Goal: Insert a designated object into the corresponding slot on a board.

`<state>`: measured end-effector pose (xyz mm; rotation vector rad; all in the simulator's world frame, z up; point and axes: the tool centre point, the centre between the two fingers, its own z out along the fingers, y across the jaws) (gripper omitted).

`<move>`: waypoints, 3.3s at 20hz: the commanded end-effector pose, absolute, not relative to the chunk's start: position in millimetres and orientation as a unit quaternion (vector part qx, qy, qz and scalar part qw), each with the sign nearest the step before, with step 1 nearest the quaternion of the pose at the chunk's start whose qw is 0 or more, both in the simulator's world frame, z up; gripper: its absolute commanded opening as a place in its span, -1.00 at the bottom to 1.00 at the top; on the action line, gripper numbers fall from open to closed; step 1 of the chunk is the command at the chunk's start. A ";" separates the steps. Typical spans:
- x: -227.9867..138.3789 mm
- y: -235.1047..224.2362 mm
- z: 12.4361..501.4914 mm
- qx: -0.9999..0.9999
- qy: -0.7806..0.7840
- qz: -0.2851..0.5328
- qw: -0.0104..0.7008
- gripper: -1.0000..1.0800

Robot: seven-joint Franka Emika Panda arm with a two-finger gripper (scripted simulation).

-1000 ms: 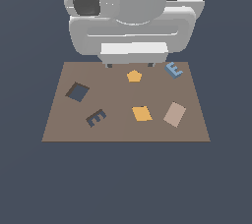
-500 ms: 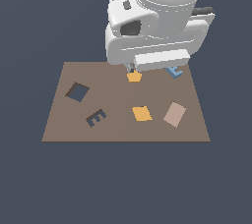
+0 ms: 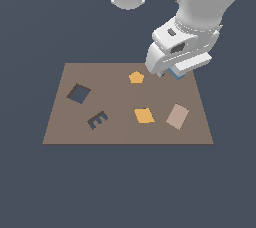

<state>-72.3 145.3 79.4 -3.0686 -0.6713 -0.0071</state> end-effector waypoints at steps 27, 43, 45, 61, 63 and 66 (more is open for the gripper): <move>-100.3 174.0 29.9 -0.965 -0.262 0.000 0.000 -1.00; -89.9 171.3 30.6 -0.971 -0.240 0.000 0.000 -1.00; -83.1 169.3 30.9 -0.974 -0.226 0.000 0.000 -1.00; 23.2 99.1 35.0 -0.999 0.036 0.000 0.000 -1.00; 36.8 82.0 35.7 -0.997 0.080 0.000 0.000 -1.00; 53.4 55.5 36.6 -0.990 0.143 0.000 0.000 -1.00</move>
